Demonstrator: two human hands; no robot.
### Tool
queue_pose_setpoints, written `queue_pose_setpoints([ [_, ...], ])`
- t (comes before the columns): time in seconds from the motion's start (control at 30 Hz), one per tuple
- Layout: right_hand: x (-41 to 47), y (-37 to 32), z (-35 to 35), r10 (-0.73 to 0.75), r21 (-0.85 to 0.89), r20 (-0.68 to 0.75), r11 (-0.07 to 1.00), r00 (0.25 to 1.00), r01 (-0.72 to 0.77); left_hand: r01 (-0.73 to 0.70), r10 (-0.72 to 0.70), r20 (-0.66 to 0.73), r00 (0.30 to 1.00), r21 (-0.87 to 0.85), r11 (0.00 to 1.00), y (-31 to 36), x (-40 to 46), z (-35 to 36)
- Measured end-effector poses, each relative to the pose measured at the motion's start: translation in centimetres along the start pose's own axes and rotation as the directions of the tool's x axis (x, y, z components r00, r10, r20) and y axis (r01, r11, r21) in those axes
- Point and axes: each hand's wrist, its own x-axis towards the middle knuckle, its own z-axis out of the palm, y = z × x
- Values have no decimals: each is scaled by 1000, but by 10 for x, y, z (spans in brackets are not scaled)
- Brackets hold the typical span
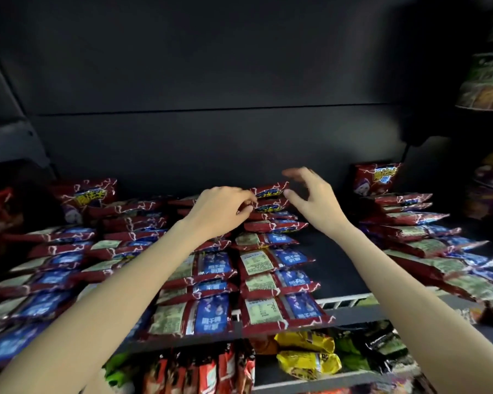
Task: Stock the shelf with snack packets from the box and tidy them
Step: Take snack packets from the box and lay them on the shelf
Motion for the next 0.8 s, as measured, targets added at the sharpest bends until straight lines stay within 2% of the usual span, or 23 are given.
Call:
queue_pose_setpoints([
  [0.1,-30,-32,-9,-185,-193,-75,967,980,168,-5,9,-203,979,20,1000,13,-33,-25],
  [0.17,-51,-55,-11,-305,-314,-140,916,942,250,-35,41,-338,940,23,999,22,-62,-38],
  [0.23,-76,-78,-9,-393,-372,-189,877,900,305,-48,53,-414,909,22,999,33,-94,-51],
  [0.3,-105,-100,-6,-445,-364,-221,863,868,350,-40,38,-433,901,4,999,46,-130,-66],
  [0.4,-150,-128,5,-404,-268,-176,897,898,351,44,-59,-327,943,-54,998,63,-193,-84],
  [0.43,-164,-137,10,-359,-233,-113,916,927,326,107,-120,-243,963,-66,992,67,-215,-90],
  [0.5,-189,-153,23,-217,-168,119,957,969,235,278,-280,-22,960,-67,958,71,-261,-101],
  [0.57,-212,-170,41,-114,-111,397,979,911,171,433,-426,155,891,-18,901,68,-314,-111],
  [0.63,-233,-188,59,-128,-58,551,980,825,191,545,-535,221,815,20,838,64,-373,-120],
  [0.7,-249,-211,80,-177,11,614,976,769,215,630,-616,252,747,30,776,64,-429,-131],
  [0.8,-268,-247,118,-299,156,654,952,695,263,679,-676,269,686,95,728,54,-506,-140],
])
